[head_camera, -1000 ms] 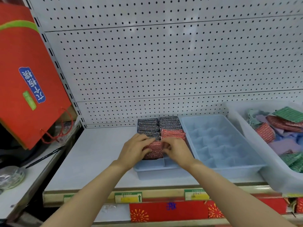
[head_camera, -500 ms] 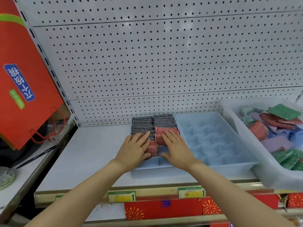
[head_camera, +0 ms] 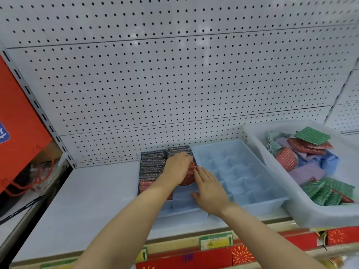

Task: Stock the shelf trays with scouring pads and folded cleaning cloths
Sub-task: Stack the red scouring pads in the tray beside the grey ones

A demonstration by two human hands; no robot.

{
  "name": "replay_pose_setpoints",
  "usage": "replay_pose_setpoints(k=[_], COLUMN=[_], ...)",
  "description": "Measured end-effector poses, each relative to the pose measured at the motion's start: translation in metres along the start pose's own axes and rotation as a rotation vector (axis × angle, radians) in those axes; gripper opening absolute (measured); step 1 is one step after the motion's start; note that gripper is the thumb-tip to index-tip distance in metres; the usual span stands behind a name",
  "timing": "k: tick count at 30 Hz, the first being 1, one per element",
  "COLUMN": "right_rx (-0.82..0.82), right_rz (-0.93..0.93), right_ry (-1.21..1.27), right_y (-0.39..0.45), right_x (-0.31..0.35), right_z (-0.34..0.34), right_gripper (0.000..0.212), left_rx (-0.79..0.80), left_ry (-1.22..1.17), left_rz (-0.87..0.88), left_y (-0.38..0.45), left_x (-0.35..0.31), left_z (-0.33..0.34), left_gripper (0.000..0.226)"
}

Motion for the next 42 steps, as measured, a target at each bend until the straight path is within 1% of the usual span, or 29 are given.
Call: replay_pose_setpoints(k=[5,8,10,13,16,18,20,22,25,27,29,31,34,36,39,42], right_rx=[-0.009,0.002,0.0,0.0,-0.031,-0.008,0.051,0.049,0.002,-0.047,-0.187,-0.261,-0.29,-0.321,-0.308,-0.3], right_rz=[-0.001,0.0,0.004,0.007,0.0,0.008,0.031,0.042,0.078,0.116,0.09,0.124,0.26,0.305,0.395,0.456], right_ry=[-0.02,-0.033,-0.038,-0.025,-0.048,-0.042,-0.038,-0.025,-0.026,-0.048,-0.057,-0.099,-0.185,-0.206,-0.217,-0.278], right_y=[-0.001,0.0,0.0,-0.002,-0.002,-0.001,-0.002,-0.002,-0.003,-0.009,-0.018,-0.032,-0.056,-0.073,-0.098,-0.121], right_x=[-0.002,-0.001,-0.001,-0.001,-0.001,-0.001,-0.003,-0.004,-0.014,-0.032,-0.05,-0.08,-0.127,-0.153,-0.194,-0.235], right_z=[0.002,0.003,0.003,0.003,0.003,0.004,0.006,-0.007,-0.048,-0.084,-0.125,-0.156,-0.194,-0.215,-0.233,-0.248], right_gripper=[0.075,0.075,0.075,0.074,0.077,0.078,0.075,0.075,0.073,0.073,0.073,0.073,0.068,0.062,0.068,0.071], left_rx=[0.024,0.05,0.03,-0.02,-0.005,0.022,0.054,0.066,-0.036,-0.085,-0.088,-0.078,-0.04,0.018,0.145,0.23], left_ry=[-0.087,-0.001,0.023,-0.094,-0.12,-0.114,-0.086,-0.04,-0.036,-0.095,-0.172,-0.209,-0.216,-0.183,-0.137,-0.089], left_rz=[-0.031,-0.005,-0.021,-0.118,-0.116,-0.101,-0.091,-0.078,-0.076,-0.033,0.029,0.087,0.163,0.195,0.171,0.181], left_y=[0.003,0.001,0.001,-0.002,-0.009,-0.009,-0.006,-0.001,0.009,0.021,0.036,0.052,0.078,0.099,0.128,0.148], left_x=[0.012,0.007,0.007,0.019,0.02,0.017,0.018,0.018,0.011,-0.012,-0.047,-0.091,-0.158,-0.203,-0.252,-0.287], left_z=[0.008,0.01,0.007,0.008,0.018,0.02,0.018,0.012,-0.022,-0.049,-0.071,-0.087,-0.098,-0.093,-0.07,-0.05], left_gripper=[0.013,0.015,0.012,0.006,0.006,0.006,0.005,0.01,0.027,0.033,0.035,0.035,0.035,0.031,0.03,0.032])
Point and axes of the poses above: each hand's wrist, its own y-axis towards the middle knuckle, its own z-axis out of the palm, x = y × z, the point moved 10 cm from there along y, towards the middle knuckle, and after that the axes turned 12 degrees about y, right-handed, at the moved point
